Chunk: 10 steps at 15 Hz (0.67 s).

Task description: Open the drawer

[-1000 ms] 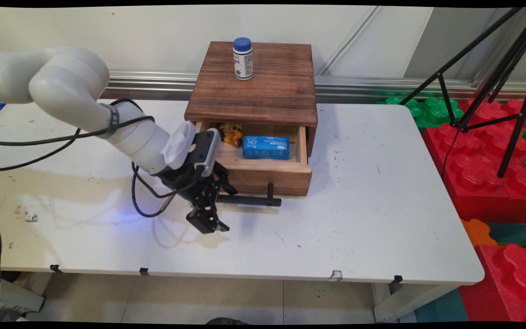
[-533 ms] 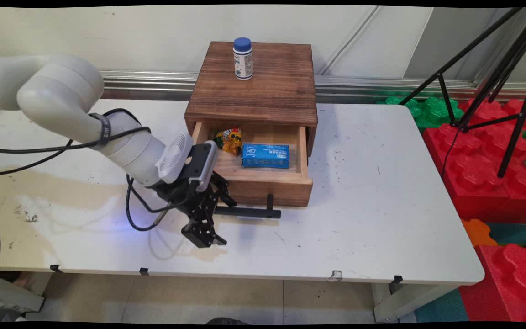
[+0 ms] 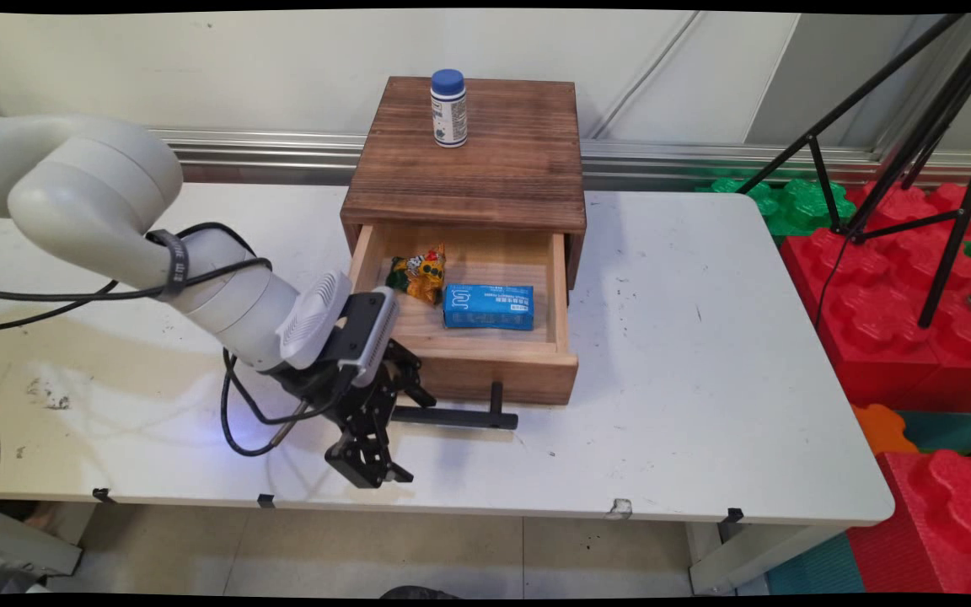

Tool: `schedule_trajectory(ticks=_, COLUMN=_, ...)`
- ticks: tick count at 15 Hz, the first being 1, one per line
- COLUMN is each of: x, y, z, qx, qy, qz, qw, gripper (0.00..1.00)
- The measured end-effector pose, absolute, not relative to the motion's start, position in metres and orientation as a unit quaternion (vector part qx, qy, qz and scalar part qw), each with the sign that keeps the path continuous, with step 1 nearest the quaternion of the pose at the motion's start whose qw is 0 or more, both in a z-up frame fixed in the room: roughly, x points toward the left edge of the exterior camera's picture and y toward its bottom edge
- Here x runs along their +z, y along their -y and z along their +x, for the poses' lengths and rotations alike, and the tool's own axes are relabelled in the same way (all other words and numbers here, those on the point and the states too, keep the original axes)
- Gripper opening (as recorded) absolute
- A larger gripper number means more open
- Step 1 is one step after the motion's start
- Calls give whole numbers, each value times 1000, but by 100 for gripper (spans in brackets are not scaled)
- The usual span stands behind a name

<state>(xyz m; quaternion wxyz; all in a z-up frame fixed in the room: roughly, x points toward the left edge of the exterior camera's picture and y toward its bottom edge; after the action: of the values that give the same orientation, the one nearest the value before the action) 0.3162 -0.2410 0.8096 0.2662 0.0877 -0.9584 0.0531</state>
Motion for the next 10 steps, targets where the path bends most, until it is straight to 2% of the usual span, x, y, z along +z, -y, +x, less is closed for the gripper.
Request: schedule_trajectory(ticks=10, x=809, y=219, z=307, qx=53, qy=960, qz=70, qw=266, gripper=100)
